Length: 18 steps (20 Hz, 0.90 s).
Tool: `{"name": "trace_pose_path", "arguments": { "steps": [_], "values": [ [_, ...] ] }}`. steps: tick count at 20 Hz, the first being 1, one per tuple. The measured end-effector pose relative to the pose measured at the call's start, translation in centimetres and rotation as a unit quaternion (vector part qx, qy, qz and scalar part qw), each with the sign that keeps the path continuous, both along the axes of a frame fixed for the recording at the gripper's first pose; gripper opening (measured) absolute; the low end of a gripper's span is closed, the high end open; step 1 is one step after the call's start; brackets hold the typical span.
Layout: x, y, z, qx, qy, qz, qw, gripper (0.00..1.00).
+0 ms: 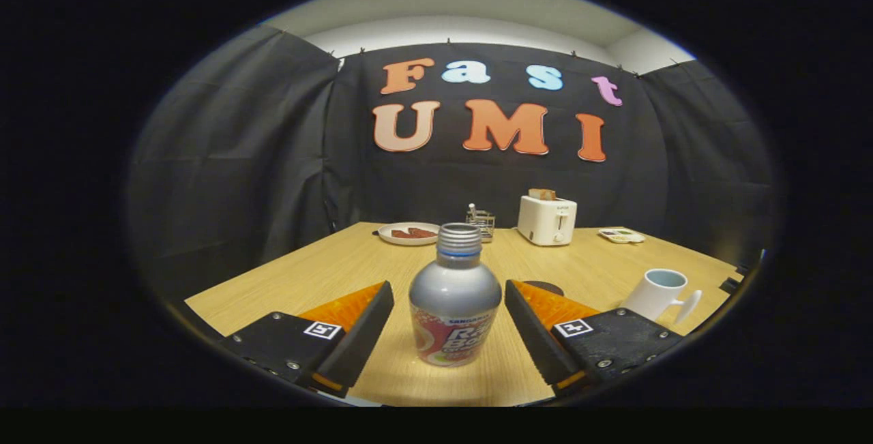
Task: Take the bottle from table, then pour the juice into the cup, finally place the bottle on the coaster
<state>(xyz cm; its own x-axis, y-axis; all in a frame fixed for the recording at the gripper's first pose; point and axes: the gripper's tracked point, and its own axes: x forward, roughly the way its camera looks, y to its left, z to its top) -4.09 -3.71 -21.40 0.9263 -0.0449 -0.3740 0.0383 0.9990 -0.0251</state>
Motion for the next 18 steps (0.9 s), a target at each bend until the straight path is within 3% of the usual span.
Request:
{"name": "trace_pose_path", "arguments": {
  "steps": [12, 16, 17, 18],
  "values": [
    [-0.5, 0.5, -4.7, 0.026, 0.035, 0.01, 0.999, 0.97],
    [-0.1, 1.5, -4.5, 0.018, 0.03, 0.035, 0.999, 0.89],
    [0.1, 1.6, -4.6, 0.014, 0.034, 0.038, 0.999, 0.81],
    [0.1, 1.5, -4.8, 0.014, 0.04, 0.039, 0.998, 0.79]
  ]
}}
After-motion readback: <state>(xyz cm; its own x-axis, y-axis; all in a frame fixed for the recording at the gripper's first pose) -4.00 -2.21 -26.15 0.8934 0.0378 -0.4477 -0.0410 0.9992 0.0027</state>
